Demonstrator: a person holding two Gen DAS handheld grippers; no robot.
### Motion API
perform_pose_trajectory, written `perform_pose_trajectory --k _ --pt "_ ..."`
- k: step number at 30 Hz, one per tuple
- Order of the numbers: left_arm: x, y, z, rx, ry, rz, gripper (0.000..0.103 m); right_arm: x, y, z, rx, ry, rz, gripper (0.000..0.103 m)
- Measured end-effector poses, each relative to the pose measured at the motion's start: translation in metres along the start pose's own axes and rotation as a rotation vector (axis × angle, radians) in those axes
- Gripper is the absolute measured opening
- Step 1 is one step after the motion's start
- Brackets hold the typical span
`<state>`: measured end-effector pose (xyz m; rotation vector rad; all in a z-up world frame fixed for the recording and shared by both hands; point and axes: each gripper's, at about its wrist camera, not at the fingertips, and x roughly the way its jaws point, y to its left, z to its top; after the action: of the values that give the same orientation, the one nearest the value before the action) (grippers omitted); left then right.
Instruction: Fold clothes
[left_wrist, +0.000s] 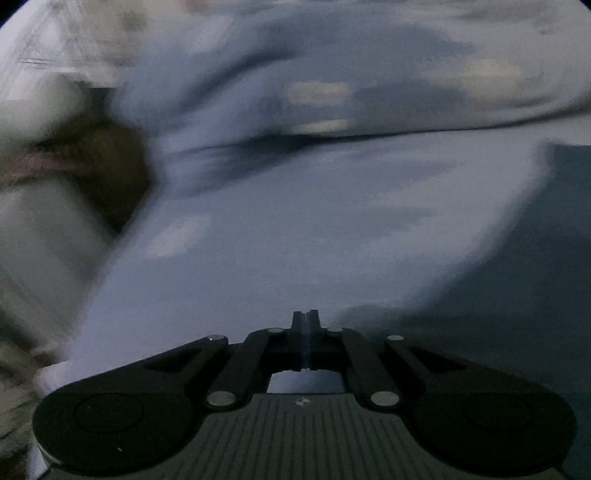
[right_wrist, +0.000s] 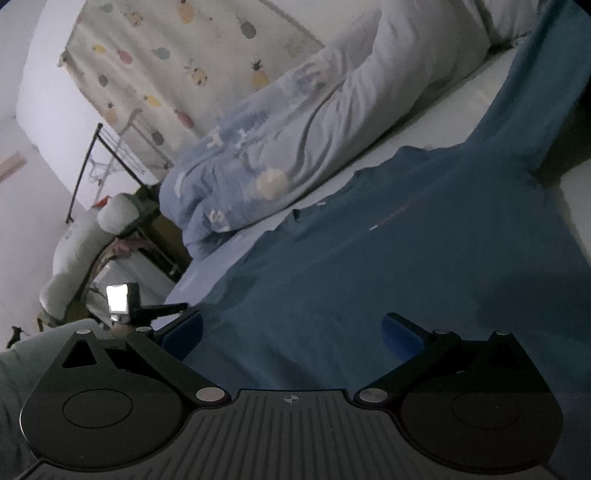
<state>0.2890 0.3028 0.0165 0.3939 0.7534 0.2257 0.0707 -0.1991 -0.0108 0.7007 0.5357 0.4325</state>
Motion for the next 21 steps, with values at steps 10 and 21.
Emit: perform_pose_trajectory --k 10,21 --pt "-0.103 0.154 -0.072 -0.438 -0.153 -0.017 0.087 -0.010 0.013 0.010 0.002 -0.015 0.043 0.103" --pt "-0.130 0.230 -0.190 -0.597 0.065 -0.131 0.094 -0.090 0.095 0.040 -0.100 -0.145 0.040 0.103"
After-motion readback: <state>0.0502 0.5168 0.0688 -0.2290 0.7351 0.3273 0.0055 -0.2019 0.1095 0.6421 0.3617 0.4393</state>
